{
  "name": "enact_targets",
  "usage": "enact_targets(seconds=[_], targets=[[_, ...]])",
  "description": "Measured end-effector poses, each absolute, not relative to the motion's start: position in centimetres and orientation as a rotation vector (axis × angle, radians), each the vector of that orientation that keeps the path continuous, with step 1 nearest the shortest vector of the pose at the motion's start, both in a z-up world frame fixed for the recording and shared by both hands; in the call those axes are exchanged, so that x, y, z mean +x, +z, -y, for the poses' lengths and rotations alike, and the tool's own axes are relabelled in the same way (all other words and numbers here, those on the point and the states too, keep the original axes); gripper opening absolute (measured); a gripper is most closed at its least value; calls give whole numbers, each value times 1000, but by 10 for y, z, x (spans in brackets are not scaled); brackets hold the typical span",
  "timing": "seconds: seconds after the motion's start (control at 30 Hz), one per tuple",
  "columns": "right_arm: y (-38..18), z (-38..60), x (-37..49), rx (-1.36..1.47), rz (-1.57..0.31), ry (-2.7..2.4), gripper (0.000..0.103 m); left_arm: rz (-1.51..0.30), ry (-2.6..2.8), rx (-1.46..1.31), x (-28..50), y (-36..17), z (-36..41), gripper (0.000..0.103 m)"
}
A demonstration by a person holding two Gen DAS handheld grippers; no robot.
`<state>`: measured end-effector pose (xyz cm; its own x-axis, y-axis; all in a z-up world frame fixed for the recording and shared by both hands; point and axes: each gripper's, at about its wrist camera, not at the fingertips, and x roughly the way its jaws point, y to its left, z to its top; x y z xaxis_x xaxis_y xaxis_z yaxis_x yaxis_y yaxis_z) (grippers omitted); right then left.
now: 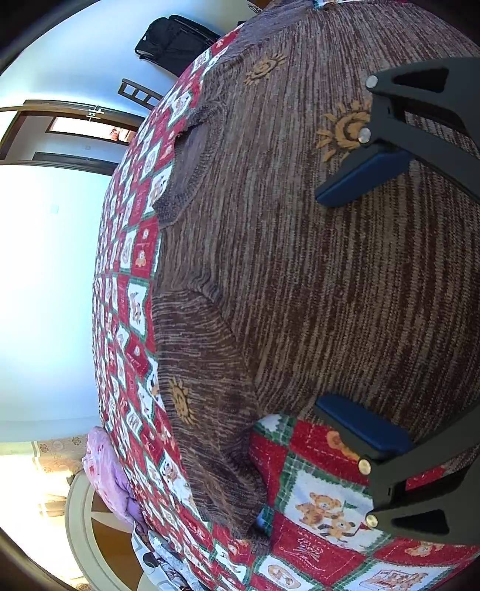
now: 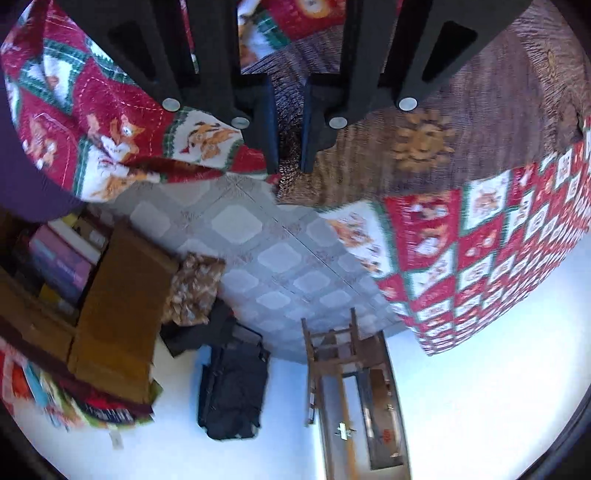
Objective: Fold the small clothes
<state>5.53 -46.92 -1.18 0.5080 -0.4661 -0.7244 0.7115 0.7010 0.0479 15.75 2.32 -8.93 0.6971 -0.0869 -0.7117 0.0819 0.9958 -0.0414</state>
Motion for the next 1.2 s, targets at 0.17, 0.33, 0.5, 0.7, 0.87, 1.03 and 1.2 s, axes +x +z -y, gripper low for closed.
enact_targets(seconds=[0.17,0.33,0.5,0.7,0.87,1.03,1.2], targets=[[36,407,78,225,-714,-645,10,-790,-98,-13,159,-88,-21,103],[74,297,114,62,-667,-441,9,-786,-104,-20,159,-87,-22,103],[55,182,157,34,-694,-193,9,-779,-112,-30,159,-88,-24,103],[-10,85,198,-18,-738,-61,9,-770,-125,-48,158,-89,-27,103],[-41,78,209,76,-822,92,26,-767,-130,-54,157,-90,-28,103],[-11,142,153,257,-628,0,76,-764,-134,-60,157,-90,-29,103],[-18,179,123,289,-660,-84,71,-761,-135,-65,157,-90,-28,103]])
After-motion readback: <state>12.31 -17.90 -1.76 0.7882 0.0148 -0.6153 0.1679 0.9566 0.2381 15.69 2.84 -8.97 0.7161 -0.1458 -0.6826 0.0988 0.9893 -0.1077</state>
